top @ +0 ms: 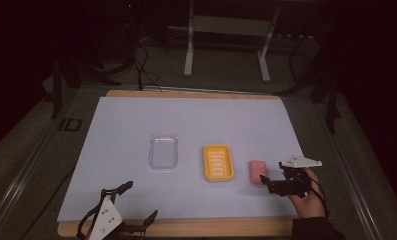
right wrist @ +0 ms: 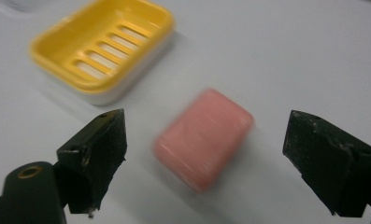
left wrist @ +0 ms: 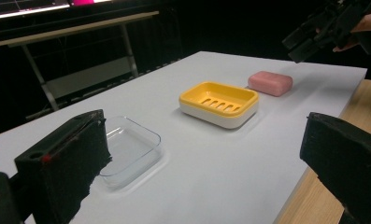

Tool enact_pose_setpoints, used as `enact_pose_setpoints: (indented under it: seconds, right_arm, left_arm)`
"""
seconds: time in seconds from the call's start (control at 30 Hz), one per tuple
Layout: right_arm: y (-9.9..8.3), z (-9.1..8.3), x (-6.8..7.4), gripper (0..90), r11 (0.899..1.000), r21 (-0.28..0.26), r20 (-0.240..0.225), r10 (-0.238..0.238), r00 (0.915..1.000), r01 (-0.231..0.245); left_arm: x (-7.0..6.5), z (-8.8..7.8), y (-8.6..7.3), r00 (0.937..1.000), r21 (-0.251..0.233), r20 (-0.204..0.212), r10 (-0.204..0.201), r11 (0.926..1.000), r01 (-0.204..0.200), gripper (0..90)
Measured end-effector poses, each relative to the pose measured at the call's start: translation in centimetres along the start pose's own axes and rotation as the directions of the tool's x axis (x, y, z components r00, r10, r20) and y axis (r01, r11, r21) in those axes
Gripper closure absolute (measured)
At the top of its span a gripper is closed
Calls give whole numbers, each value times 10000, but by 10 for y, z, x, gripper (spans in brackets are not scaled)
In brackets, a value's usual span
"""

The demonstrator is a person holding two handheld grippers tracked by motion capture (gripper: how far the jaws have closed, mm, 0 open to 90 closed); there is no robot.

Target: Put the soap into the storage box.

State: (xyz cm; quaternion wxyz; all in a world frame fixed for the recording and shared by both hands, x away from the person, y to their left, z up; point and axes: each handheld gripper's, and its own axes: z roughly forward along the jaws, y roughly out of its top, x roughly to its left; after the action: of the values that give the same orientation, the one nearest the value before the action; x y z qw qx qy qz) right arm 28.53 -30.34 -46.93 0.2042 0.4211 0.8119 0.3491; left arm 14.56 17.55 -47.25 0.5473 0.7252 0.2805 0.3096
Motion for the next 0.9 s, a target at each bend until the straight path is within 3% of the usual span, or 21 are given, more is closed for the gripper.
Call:
enact_pose_setpoints:
  seconds: [0.17,0.37,0.57,0.77,0.8,0.87,0.9]
  right_arm:
    - [-3,2,-8,134,9947,964,-70,378,9993,-369]
    - [-3,3,-11,132,9699,2144,169,1149,9932,-1159]
    - [-4,5,-14,135,9377,3357,188,882,9959,-893]
    - [-4,7,-13,145,9222,3835,146,476,9988,-495]
    - [-5,9,-12,161,8891,4490,30,981,9952,-890]
    - [-6,10,-9,176,8781,4739,52,719,9974,-658]
    - [-7,11,-7,167,8563,5060,312,1024,9943,-1041]
  left_arm:
    - [0,1,0,10000,65,-21,23,10000,-23,18]
    - [-1,1,-1,10000,93,-63,48,9999,-47,19]
    - [-1,2,-1,9999,166,-87,91,9998,-89,18]
    - [-2,3,-1,9999,214,-78,145,9997,-144,19]
    - [-2,3,-1,9998,228,-109,146,9996,-143,18]
    - [-2,3,-1,9998,219,-145,141,9997,-138,18]
    - [-2,3,-1,9998,223,-154,137,9997,-133,19]
